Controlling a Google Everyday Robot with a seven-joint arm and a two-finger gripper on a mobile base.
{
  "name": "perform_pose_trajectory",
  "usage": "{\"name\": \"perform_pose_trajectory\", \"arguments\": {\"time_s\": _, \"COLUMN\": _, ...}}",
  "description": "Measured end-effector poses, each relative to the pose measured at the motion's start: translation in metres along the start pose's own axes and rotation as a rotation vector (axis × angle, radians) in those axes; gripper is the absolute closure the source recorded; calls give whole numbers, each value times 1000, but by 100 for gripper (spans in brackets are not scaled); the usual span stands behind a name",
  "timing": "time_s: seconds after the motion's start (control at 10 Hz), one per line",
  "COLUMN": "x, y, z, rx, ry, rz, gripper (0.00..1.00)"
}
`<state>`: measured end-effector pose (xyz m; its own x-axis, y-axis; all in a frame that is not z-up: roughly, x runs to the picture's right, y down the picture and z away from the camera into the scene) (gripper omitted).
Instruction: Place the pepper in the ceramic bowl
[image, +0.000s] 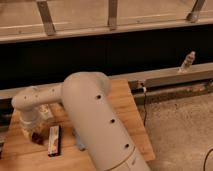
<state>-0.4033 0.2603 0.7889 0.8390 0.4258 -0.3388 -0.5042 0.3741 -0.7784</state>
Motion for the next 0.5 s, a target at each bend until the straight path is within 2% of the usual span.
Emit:
{"name": "perform_pose_trajectory", "arguments": {"time_s": 0.4, "x": 0, "y": 4, "z": 2, "rx": -13, "ry": -14, "rz": -14, "gripper": 100}}
{"name": "perform_pose_trajectory", "arguments": {"time_s": 0.5, "x": 2, "y": 3, "z": -2, "rx": -26, "ry": -42, "rz": -21, "gripper": 100}}
